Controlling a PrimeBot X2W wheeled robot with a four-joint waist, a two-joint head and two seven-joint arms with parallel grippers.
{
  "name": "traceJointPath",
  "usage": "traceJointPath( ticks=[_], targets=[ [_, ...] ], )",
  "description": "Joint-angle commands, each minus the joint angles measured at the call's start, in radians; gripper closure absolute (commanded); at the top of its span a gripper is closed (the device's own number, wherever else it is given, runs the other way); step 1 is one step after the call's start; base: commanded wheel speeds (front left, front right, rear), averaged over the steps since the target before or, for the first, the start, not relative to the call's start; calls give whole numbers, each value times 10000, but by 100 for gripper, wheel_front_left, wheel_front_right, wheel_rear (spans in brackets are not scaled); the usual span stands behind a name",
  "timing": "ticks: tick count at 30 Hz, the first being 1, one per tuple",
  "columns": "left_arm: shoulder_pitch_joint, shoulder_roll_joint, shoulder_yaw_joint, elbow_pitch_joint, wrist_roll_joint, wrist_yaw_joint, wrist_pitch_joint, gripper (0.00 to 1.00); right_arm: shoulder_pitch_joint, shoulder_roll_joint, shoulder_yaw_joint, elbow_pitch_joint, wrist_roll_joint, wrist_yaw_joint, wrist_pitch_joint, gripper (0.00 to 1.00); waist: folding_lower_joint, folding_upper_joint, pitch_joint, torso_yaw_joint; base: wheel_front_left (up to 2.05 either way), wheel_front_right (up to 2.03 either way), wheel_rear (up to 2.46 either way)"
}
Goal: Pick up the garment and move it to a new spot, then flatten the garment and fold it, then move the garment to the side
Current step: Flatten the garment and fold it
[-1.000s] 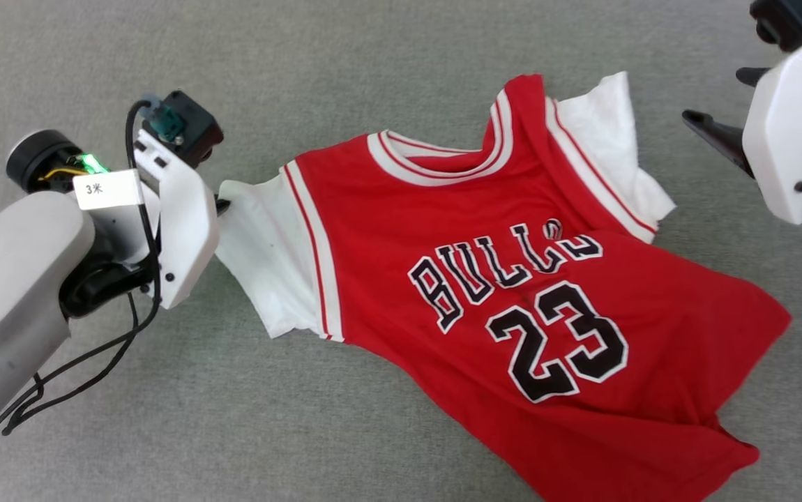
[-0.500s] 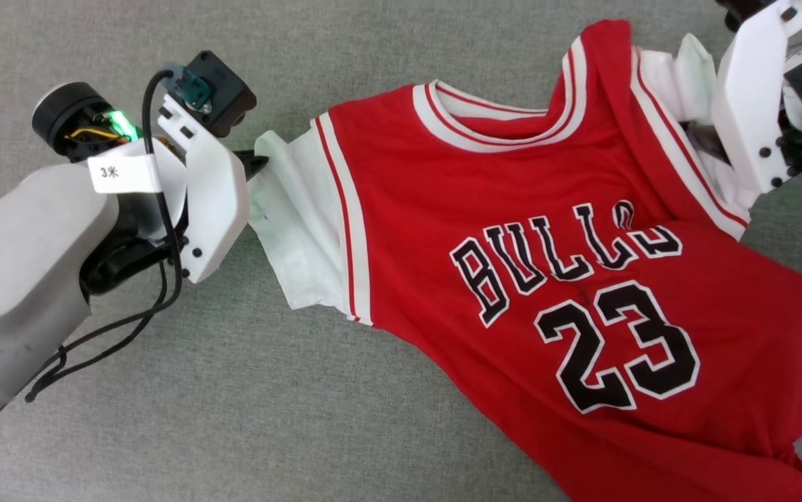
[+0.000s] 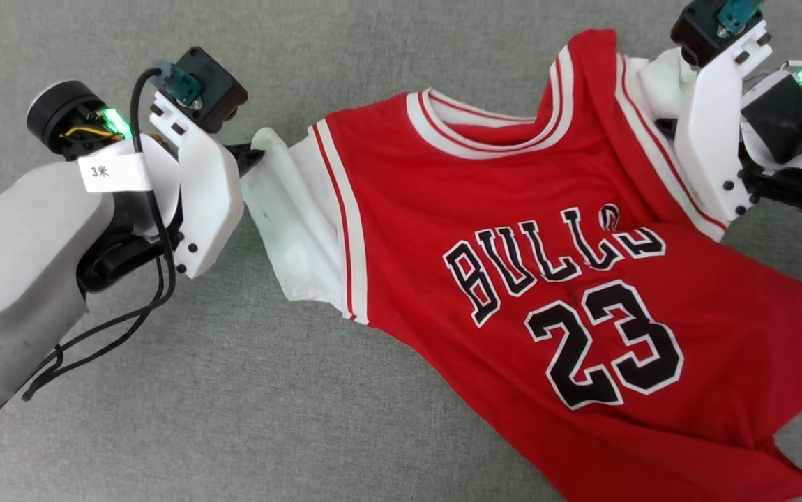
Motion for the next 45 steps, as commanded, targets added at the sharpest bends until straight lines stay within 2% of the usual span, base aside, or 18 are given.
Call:
traceJointPath(
  ticks=[1, 4, 10, 16, 20, 26, 30, 35, 45],
  targets=[
    [3, 27, 50, 15, -7, 9, -114, 100, -99, -228, 42, 76, 112, -13, -312, 100, -1, 0, -412, -151, 0, 0, 0],
    [24, 71, 111, 23, 0, -20, -405, 100, -143, -423, 162, -196, 279, -9, -1307, 100, -1, 0, -982, -291, 0, 0, 0],
    [-86, 372, 308, -159, 253, 120, -971, 100, 245, -1266, 320, -707, 604, -10, -2708, 100, -1, 0, -1986, -674, 0, 0, 0],
    [-439, 581, 665, -498, 400, 377, -1398, 100, 185, -1868, -182, -1290, 640, -10, -3456, 100, -1, 0, -2583, -1065, 0, 0, 0],
    [-1058, 488, 1031, -623, 639, 569, -1736, 100, -298, -2037, -823, -1510, 228, -10, -3714, 100, -1, 0, -2635, -1261, 0, 0, 0],
    [-2563, -48, 1644, -295, 1052, 728, -2174, 100, -1480, -1549, -2041, -998, -992, -12, -4152, 100, -1, 0, -2165, -1488, 0, 0, 0],
    [-3877, -511, 1896, 349, 1365, 574, -2243, 100, -2656, -1025, -2696, -460, -1811, -12, -4338, 100, -1, 0, -1643, -1585, 0, 0, 0],
    [-5516, -1027, 2173, 1468, 1863, 447, -2637, 100, -4196, -283, -3121, 452, -2697, -12, -4673, 100, -1, 0, -1020, -1709, 0, 0, 0],
    [-7677, -1525, 2610, 3186, 2200, 189, -3456, 100, -6527, 725, -3257, 2152, -3950, -12, -5555, 100, -1, 0, -94, -1737, 0, 0, 0]
  ],
)
